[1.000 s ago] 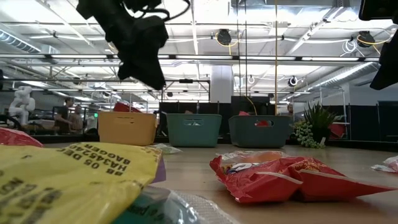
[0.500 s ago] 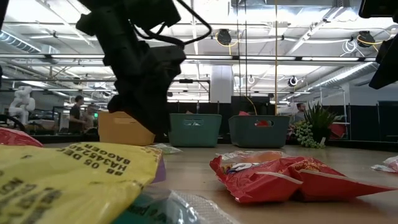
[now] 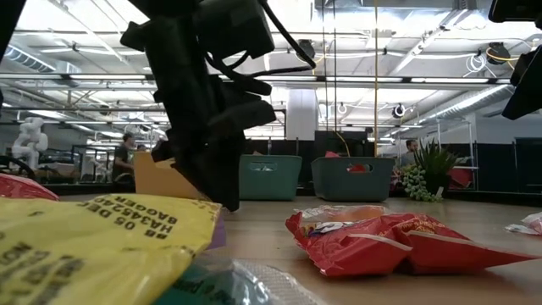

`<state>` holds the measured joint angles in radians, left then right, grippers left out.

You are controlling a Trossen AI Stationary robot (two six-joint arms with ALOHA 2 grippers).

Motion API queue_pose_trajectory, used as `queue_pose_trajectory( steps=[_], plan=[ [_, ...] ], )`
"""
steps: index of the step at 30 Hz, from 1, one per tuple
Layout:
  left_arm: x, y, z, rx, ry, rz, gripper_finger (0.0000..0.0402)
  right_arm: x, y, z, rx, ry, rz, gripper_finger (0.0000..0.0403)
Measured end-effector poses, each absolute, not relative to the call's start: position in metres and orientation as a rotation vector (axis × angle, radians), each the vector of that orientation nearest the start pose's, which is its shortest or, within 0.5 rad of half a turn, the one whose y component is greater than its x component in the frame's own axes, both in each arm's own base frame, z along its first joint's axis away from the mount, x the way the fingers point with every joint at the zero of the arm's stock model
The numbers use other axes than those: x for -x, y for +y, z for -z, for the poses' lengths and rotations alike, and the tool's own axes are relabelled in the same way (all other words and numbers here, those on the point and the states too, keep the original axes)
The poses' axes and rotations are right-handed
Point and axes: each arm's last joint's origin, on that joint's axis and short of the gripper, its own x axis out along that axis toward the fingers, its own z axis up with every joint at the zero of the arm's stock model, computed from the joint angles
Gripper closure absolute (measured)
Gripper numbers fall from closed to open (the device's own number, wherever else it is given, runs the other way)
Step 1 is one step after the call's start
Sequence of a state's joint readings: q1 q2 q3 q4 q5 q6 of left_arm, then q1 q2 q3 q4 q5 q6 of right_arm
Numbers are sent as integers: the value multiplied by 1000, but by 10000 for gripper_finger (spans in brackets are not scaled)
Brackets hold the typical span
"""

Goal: Sort candy
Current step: Put the green gummy candy into the green bin

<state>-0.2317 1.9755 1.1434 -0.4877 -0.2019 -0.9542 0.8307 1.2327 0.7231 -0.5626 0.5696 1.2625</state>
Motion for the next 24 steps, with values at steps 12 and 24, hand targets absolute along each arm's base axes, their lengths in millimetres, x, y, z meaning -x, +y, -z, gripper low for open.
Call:
queue_pose_trajectory(
  steps=[12,24],
  plan=[
    [-348,-66,-177,472,1111,-528,397,-159,152,-204,-491,796,293,161],
    [-363,-39,-225,384,1001,-471,400,-159,151,-204,-487,797,297,161]
  ],
)
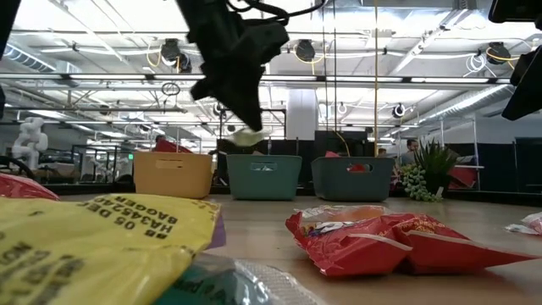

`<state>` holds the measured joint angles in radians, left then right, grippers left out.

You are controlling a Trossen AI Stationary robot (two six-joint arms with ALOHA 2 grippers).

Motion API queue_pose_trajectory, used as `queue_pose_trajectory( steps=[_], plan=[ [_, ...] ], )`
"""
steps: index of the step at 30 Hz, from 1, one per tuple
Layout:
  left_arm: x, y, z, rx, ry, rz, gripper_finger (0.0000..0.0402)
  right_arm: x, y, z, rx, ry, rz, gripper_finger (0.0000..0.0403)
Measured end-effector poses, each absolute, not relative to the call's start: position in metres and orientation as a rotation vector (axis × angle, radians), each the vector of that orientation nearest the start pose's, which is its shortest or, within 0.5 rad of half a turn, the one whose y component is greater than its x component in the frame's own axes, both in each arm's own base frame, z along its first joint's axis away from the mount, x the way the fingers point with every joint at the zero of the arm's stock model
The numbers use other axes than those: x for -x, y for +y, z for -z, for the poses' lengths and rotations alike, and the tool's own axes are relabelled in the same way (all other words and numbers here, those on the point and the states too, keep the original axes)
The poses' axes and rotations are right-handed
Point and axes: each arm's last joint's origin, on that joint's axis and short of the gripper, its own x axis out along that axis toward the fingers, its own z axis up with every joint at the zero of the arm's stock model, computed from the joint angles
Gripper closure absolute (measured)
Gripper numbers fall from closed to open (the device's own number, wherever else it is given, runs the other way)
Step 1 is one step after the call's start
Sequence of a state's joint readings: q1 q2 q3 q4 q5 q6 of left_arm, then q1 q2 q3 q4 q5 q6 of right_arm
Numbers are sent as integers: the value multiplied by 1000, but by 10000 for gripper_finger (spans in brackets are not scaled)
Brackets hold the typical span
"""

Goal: Sort candy
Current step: Put the green gummy candy into the green bin, then put the red candy into the blue bin

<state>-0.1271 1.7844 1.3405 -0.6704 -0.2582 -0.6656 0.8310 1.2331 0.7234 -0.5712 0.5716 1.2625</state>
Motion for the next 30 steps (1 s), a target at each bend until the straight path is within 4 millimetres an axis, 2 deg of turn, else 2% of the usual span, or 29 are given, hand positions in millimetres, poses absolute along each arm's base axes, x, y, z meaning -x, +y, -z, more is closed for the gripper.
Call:
queue_pose_trajectory(
  steps=[4,8,13,17,23,30],
  plan=[
    [-374,-3,-246,352,967,-427,400,-160,151,-204,-507,788,303,161],
    [-379,49,-267,311,918,-420,401,-160,151,-204,-568,780,331,161],
    [-369,114,-281,303,880,-427,401,-160,151,-204,-677,765,377,161],
    [-356,151,-282,265,884,-477,392,-159,151,-204,-746,750,412,161],
    [-345,176,-282,249,886,-454,348,-160,149,-205,-835,672,481,161],
    [-343,180,-282,194,895,-416,304,-164,145,-205,-905,643,529,161]
  ],
)
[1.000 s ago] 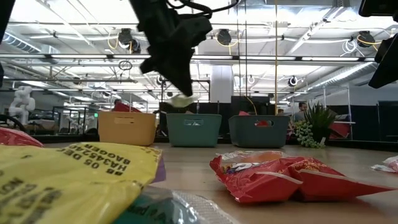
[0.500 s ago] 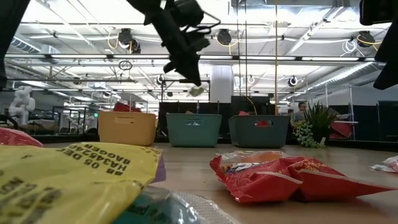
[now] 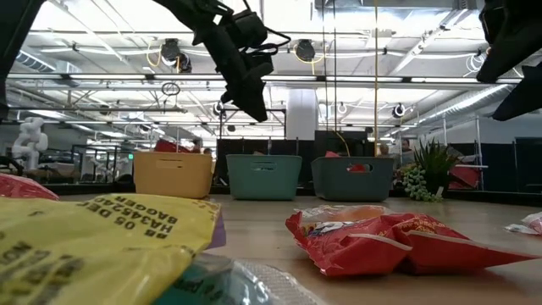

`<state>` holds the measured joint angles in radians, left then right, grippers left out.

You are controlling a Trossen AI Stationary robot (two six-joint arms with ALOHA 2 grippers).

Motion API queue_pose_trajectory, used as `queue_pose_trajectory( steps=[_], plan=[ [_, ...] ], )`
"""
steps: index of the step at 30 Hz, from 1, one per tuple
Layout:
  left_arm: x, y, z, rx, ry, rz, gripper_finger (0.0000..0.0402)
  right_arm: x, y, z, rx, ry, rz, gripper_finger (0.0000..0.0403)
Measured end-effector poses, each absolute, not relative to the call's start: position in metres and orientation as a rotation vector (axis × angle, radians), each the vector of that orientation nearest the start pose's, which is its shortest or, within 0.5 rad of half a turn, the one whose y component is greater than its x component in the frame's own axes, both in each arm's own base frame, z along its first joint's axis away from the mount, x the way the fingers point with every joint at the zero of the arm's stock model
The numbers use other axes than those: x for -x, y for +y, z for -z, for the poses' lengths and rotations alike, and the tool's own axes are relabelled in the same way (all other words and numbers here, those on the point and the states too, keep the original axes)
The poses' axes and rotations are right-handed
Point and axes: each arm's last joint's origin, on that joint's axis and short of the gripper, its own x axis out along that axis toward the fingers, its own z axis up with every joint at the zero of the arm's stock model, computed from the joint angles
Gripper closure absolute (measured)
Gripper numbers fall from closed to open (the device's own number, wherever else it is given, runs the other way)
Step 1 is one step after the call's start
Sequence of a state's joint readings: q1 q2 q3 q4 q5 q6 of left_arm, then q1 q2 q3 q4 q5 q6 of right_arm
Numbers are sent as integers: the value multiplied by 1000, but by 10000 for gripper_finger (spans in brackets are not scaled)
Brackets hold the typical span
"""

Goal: Sort candy
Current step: Put the red candy into the blue bin

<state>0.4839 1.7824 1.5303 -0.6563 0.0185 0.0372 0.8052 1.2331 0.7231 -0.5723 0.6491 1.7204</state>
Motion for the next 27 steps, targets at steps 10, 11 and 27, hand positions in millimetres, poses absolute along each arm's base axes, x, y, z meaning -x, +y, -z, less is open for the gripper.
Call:
queue_pose_trajectory(
  steps=[10,11,27],
  plan=[
    [-342,179,-281,234,903,-434,301,-167,142,-205,-872,643,532,161],
    [-342,178,-281,260,906,-446,301,-167,142,-205,-861,646,528,161],
    [-363,57,-281,215,877,-148,302,-174,142,-215,-514,754,342,161]
  ],
)
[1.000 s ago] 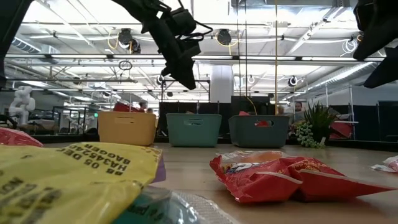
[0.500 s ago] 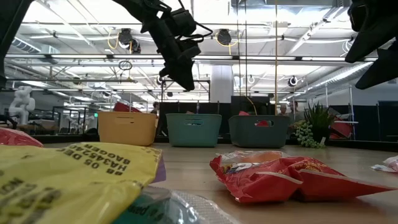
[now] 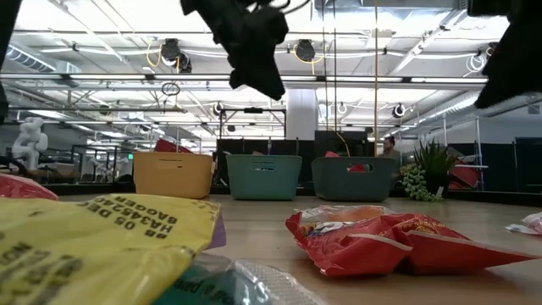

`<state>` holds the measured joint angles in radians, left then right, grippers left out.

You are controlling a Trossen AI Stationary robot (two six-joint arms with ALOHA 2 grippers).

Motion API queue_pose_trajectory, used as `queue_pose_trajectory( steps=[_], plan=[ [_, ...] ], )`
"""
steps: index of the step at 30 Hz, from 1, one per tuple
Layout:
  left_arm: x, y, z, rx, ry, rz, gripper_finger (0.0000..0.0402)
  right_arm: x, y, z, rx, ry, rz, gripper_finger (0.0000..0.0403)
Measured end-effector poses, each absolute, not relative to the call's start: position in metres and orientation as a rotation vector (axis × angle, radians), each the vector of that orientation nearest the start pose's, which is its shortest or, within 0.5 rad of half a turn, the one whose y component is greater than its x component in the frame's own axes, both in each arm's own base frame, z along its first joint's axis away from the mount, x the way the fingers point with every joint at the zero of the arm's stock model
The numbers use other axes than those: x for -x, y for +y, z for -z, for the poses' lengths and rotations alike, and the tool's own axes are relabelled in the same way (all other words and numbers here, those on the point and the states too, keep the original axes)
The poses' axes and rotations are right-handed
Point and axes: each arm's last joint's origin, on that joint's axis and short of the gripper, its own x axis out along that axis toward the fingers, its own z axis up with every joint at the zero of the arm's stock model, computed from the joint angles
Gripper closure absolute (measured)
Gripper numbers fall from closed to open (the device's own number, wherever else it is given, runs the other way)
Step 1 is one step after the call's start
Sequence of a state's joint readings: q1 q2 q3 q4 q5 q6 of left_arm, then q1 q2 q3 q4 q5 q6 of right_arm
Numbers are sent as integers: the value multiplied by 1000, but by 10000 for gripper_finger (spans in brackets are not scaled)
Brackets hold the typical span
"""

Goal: Sort candy
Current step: Put the red candy into the blue bin

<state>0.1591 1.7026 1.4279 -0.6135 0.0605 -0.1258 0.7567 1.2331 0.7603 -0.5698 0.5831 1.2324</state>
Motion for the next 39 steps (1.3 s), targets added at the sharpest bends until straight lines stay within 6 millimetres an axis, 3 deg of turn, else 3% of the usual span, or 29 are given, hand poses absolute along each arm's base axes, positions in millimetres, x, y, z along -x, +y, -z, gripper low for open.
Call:
queue_pose_trajectory(
  steps=[7,11,15,19,30,39],
  plan=[
    [-336,-14,-253,253,804,-173,302,-187,144,-237,-293,904,148,161],
    [-303,-51,-236,267,776,-174,302,-194,153,-229,-182,1076,19,161],
    [-267,-77,-222,315,751,-215,302,-211,166,-220,-44,1140,-39,161],
    [-249,-89,-216,414,765,-214,302,-239,173,-211,31,1145,-51,161],
    [-243,-96,-211,267,870,-54,302,-329,198,-191,111,1012,-183,161],
    [-239,-103,-211,109,843,-46,302,-360,220,-157,6,1076,-239,161]
  ],
)
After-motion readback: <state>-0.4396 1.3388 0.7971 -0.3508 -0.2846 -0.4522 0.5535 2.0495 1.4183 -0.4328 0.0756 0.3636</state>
